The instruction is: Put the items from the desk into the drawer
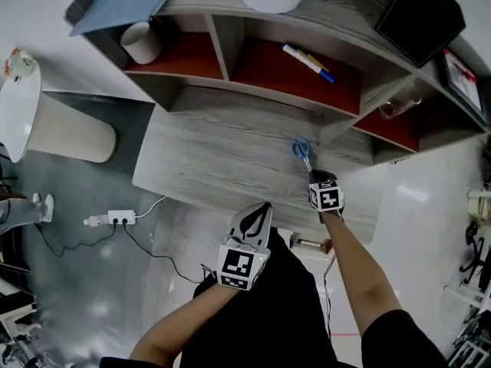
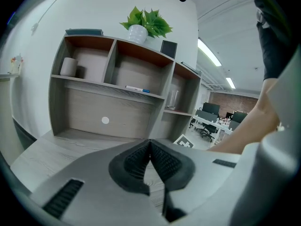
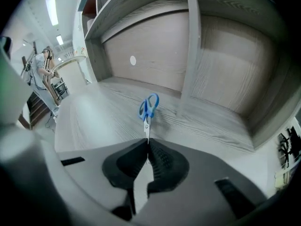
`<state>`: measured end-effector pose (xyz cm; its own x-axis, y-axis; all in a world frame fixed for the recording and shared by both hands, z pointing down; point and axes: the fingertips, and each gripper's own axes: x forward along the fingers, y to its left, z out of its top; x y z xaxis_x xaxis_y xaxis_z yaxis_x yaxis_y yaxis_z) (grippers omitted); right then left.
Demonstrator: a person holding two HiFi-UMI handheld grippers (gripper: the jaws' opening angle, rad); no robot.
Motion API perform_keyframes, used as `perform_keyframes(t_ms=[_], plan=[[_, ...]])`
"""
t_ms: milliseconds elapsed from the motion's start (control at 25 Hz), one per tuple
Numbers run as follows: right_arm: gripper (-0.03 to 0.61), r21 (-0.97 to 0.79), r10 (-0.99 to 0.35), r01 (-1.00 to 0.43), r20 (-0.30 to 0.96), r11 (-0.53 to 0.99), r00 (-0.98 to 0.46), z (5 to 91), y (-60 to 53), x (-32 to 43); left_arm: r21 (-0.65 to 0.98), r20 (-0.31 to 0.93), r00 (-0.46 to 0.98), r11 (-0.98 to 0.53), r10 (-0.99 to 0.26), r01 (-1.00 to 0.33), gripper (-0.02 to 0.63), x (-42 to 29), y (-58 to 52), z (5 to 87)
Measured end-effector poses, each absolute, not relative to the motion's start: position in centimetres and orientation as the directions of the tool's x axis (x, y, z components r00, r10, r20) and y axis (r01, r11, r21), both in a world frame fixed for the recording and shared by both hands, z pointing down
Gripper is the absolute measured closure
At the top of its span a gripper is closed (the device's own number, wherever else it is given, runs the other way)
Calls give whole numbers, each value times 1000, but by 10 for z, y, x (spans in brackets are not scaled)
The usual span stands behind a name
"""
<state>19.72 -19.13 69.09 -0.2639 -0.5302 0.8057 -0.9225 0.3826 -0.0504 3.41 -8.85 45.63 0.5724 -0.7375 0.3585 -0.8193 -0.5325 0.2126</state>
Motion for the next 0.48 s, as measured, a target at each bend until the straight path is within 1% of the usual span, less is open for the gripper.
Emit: perform_keyframes(t_ms=[280,480], plan=[[557,-78,-527,-937,809,341,-260,693,-179,200,214,356,592,-554,-723,-805,609,34,-81,456],[558,-80,-541,-934,797,347,-269,689,-182,195,216,360,584,-544,-728,-811,609,26,-79,458]])
